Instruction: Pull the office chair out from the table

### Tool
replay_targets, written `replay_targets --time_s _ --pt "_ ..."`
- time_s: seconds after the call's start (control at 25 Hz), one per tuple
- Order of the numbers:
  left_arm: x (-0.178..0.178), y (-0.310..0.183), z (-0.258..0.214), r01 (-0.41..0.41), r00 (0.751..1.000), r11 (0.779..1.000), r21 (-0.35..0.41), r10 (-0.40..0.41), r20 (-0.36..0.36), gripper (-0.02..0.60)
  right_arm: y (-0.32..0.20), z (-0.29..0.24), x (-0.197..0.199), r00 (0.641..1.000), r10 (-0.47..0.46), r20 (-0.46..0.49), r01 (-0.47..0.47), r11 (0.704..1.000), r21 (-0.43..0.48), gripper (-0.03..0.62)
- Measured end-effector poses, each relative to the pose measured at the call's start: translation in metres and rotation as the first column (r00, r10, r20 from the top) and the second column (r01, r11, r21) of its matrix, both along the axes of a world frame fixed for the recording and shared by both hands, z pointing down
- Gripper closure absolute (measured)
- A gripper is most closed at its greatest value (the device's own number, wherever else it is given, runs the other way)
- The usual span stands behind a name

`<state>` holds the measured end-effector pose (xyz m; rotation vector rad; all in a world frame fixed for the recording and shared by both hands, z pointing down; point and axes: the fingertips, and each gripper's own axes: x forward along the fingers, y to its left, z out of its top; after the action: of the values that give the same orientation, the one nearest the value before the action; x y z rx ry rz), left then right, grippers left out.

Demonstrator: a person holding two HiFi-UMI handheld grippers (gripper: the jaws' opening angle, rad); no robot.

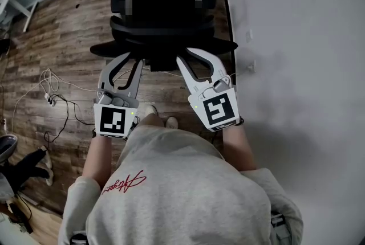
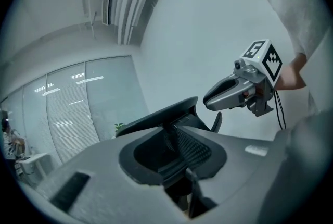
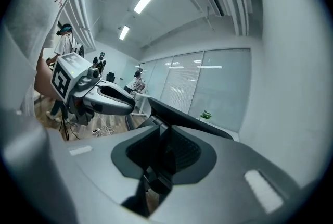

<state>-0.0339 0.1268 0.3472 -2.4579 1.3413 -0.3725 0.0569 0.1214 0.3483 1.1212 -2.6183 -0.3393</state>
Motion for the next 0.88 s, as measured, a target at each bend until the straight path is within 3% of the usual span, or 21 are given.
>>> replay_targets --time_s 0.24,0.32,0.56,0.88 --pt "0.000 -0.001 -0.011 0.018 0.996 1.000 0.018 -0.016 -0.089 0.538 -0.002 -0.006 0.007 0.996 0.032 0.088 -0.029 0.999 -0.038 0.586" --pt "0.001 0.000 -0.015 0.020 0.991 1.000 0.015 -0.018 -0.134 0.546 -0.002 -0.008 0.007 0.996 0.029 0.089 -0.027 0.999 -0.024 0.591" --pt "0.006 -0.001 -0.022 0.019 0.983 1.000 0.016 -0.015 -0.182 0.571 -0.002 -0.014 0.008 0.996 0.026 0.082 -0.027 1.000 0.015 0.591" --pt "0.011 0.001 -0.020 -0.001 0.985 1.000 0.011 0.003 -0.172 0.588 -0.002 -0.030 0.013 0.975 0.055 0.217 -0.057 0.998 0.001 0.591"
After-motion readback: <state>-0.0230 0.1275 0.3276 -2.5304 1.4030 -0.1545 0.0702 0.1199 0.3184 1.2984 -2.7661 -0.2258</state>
